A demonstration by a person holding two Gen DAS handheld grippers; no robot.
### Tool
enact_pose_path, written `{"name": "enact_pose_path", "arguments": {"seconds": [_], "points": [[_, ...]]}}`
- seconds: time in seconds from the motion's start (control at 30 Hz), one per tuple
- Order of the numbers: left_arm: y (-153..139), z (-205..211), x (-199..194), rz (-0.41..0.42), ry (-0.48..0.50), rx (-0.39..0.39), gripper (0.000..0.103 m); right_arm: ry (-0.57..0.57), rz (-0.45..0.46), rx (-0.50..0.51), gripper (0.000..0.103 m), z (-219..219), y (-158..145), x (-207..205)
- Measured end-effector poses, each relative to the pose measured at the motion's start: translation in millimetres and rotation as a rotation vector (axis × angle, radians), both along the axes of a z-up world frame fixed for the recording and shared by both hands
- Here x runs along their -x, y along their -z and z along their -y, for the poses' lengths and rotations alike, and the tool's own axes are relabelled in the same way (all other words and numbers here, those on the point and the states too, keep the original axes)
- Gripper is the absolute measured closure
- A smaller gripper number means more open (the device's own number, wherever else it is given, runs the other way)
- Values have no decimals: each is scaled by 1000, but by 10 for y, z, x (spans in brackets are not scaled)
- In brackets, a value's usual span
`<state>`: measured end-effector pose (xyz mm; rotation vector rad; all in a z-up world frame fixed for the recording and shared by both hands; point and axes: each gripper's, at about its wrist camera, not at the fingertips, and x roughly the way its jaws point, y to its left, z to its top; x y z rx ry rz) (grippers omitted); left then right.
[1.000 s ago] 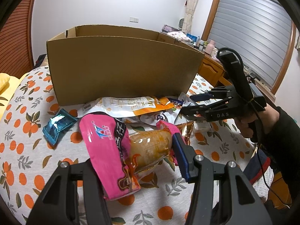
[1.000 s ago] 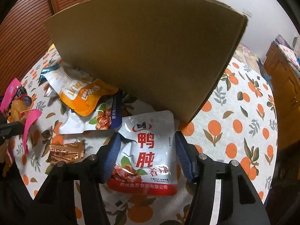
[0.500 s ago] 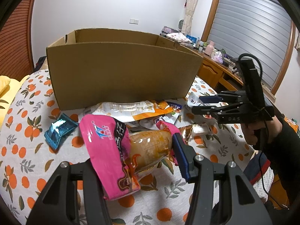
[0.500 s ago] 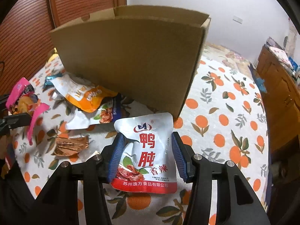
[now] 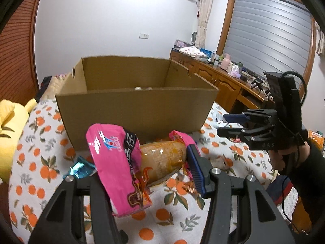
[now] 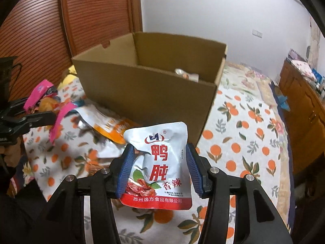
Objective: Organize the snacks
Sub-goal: 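Lift the pink sausage packet and the duck-gizzard pouch toward the box with both grippers, then open the left gripper to drop the pink sausage packet into the box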
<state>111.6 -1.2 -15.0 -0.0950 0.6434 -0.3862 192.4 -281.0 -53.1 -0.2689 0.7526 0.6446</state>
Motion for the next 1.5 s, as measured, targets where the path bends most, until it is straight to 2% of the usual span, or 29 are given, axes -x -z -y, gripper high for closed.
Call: {"name": "enact_pose_path", "arguments": {"seconds": [0.33, 0.8, 1.2, 1.5], "points": [[-294, -53, -219, 58, -1, -26, 51, -34, 58, -46, 51, -158, -337, 35], [-538, -88, -646, 93, -32, -64, 51, -36, 112, -96, 51, -353, -706, -187], [-552, -43, -1017, 71, -55, -95, 51, -7, 131, -108, 51, -498, -827, -426], [-476, -51, -1239, 44, -68, -103, 51, 13, 125, -90, 50, -562, -758, -550]]}}
